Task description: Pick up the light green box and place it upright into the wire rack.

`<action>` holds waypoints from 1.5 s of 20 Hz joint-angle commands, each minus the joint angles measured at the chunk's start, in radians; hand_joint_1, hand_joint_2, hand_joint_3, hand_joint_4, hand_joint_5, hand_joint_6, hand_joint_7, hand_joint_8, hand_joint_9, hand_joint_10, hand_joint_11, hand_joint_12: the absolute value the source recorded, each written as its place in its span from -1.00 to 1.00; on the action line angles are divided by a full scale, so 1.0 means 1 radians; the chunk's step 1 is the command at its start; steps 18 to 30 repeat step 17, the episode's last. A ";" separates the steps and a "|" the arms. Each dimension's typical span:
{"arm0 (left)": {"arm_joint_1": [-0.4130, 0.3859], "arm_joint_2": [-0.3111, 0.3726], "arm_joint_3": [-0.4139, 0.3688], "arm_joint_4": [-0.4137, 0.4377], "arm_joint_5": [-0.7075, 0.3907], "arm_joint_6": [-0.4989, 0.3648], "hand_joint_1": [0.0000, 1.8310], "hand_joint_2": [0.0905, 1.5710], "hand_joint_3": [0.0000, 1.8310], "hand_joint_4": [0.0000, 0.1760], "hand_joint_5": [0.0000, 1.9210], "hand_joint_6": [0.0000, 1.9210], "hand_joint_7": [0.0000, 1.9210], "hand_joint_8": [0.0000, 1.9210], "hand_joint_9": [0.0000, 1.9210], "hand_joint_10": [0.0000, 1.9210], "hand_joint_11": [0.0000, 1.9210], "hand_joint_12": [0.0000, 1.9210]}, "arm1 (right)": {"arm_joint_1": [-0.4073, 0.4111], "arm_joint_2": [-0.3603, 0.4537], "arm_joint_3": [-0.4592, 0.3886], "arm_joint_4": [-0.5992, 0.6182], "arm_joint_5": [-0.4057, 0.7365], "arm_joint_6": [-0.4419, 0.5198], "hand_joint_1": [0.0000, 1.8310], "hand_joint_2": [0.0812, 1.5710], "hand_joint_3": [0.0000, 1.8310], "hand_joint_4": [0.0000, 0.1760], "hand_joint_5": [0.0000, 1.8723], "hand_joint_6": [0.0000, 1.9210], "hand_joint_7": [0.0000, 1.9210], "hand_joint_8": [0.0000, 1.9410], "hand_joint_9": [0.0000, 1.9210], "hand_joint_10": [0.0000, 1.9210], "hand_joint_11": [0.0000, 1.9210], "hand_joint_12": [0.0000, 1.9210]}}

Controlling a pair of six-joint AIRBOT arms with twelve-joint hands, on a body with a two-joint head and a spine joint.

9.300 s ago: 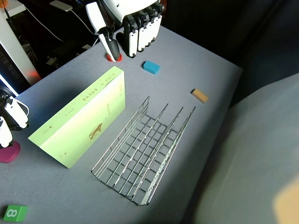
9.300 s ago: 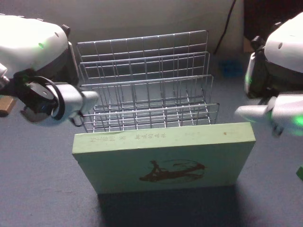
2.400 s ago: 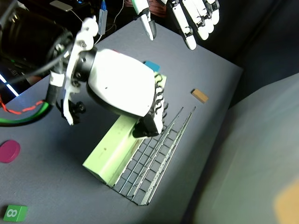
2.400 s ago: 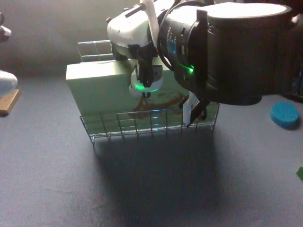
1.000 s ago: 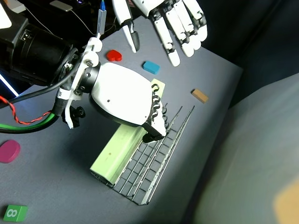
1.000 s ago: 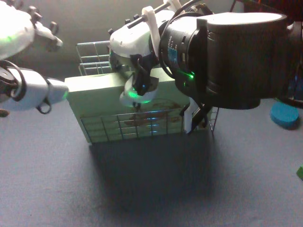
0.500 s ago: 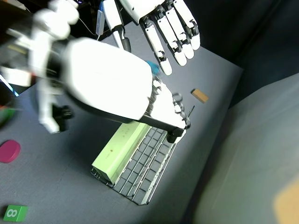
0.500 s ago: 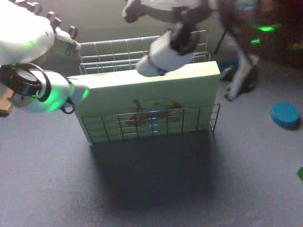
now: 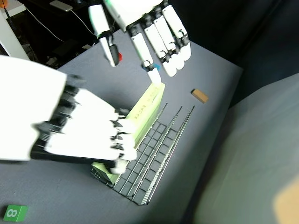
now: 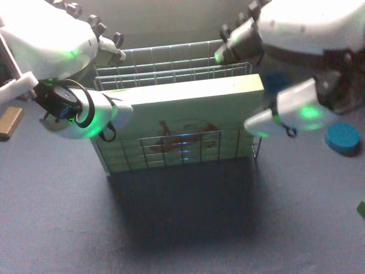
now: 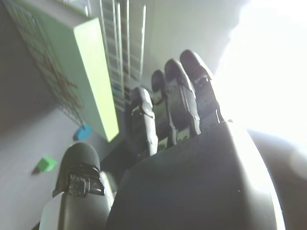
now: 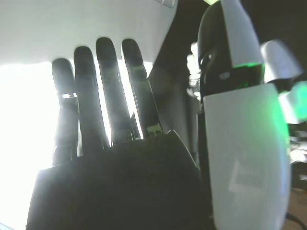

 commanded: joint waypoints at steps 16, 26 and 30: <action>-0.024 -0.042 -0.009 0.105 0.016 -0.043 -0.32 0.75 -1.00 -1.00 0.34 1.00 0.46 1.00 0.50 1.00 0.64 1.00 | 0.002 0.002 -0.024 -0.024 0.152 -0.013 -0.19 0.84 -1.00 1.00 0.41 1.00 0.54 1.00 0.72 1.00 0.93 1.00; -0.026 -0.043 -0.008 0.105 0.016 -0.043 -0.32 0.75 -1.00 -1.00 0.34 1.00 0.45 1.00 0.50 1.00 0.64 1.00 | 0.002 0.002 -0.024 -0.024 0.152 -0.016 -0.18 0.84 -1.00 1.00 0.41 1.00 0.54 1.00 0.72 1.00 0.93 1.00; -0.026 -0.043 -0.008 0.105 0.016 -0.043 -0.32 0.75 -1.00 -1.00 0.34 1.00 0.45 1.00 0.50 1.00 0.64 1.00 | 0.002 0.002 -0.024 -0.024 0.152 -0.016 -0.18 0.84 -1.00 1.00 0.41 1.00 0.54 1.00 0.72 1.00 0.93 1.00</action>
